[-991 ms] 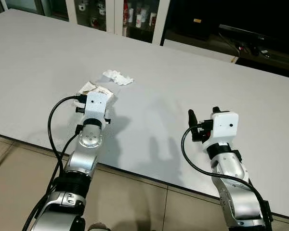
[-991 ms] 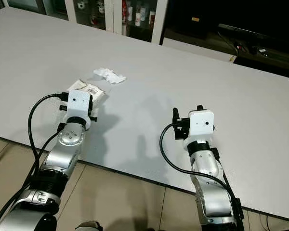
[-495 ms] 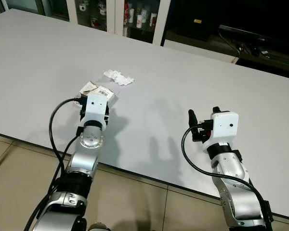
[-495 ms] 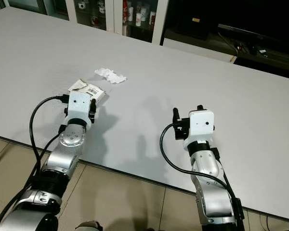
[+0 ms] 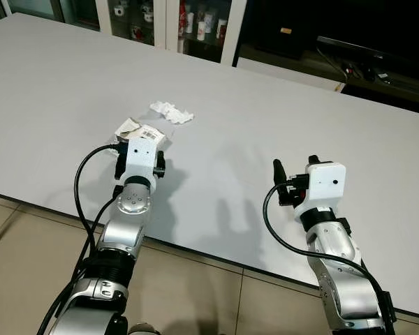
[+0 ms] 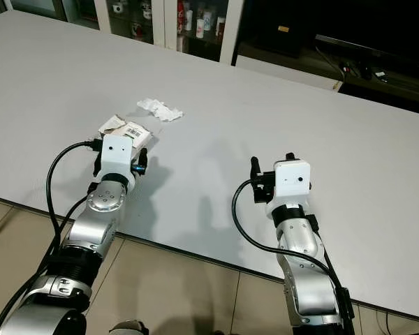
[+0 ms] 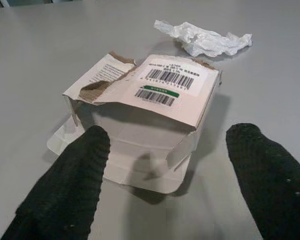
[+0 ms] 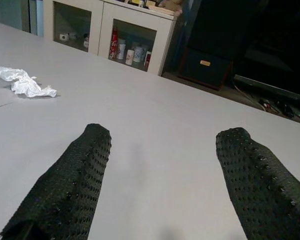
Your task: Picking trash to rubbish bin
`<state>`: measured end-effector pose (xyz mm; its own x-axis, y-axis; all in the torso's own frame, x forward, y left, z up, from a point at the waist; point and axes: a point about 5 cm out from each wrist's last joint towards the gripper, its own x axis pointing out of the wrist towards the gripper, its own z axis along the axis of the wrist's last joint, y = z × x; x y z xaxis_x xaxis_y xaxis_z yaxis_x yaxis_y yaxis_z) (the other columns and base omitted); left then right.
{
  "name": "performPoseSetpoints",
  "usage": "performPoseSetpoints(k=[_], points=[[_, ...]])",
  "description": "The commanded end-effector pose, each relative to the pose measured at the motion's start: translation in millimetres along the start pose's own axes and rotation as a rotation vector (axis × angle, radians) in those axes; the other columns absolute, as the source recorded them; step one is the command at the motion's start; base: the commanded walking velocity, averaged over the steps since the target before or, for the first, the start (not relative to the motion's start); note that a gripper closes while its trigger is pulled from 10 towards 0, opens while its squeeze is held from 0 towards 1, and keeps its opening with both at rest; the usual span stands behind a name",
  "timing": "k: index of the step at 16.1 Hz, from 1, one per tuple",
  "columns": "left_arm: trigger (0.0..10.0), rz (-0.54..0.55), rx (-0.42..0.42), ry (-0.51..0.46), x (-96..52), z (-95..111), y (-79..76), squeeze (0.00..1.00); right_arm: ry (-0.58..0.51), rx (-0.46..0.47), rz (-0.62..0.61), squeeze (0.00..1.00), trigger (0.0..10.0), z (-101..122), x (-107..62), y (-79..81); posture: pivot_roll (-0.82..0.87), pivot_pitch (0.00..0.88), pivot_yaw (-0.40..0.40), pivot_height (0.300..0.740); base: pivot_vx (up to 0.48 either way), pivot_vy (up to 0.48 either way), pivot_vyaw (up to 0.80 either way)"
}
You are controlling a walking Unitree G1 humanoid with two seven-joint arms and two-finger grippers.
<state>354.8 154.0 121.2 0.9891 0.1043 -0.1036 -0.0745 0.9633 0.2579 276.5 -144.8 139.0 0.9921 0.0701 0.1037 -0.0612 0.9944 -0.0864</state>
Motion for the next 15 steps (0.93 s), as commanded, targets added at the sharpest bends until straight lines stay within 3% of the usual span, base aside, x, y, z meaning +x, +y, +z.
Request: performPoseSetpoints(k=[1,5,12,13,15], points=[[10.0,-0.03,0.001,0.031,-1.0,-5.0,-6.4,1.0,-0.002,-0.005,-0.019,0.0,10.0,0.5,-3.2,-5.9,0.22,0.075,-0.142,0.74,0.0,0.0,0.0],[10.0,-0.058,0.018,0.068,0.2,-15.2,-11.9,1.0,-0.002,-0.006,-0.025,0.0,10.0,1.2,-4.2,-7.6,0.22,0.079,-0.144,0.74,0.0,0.0,0.0],[10.0,-0.079,0.063,0.055,6.1,-12.6,-15.5,1.0,0.004,-0.004,-0.029,0.0,10.0,0.8,-8.4,-7.9,0.2,0.082,-0.143,0.74,0.0,0.0,0.0],[10.0,-0.082,0.068,0.048,7.4,-10.4,-15.5,0.0,0.004,-0.004,-0.031,0.0,10.0,1.0,-8.6,-8.1,0.2,0.082,-0.141,0.74,0.0,0.0,0.0],[10.0,-0.086,0.069,0.043,8.2,-9.2,-15.4,0.0,0.004,-0.003,-0.033,0.0,10.0,1.1,-8.9,-8.3,0.2,0.083,-0.14,0.74,0.0,0.0,0.0]])
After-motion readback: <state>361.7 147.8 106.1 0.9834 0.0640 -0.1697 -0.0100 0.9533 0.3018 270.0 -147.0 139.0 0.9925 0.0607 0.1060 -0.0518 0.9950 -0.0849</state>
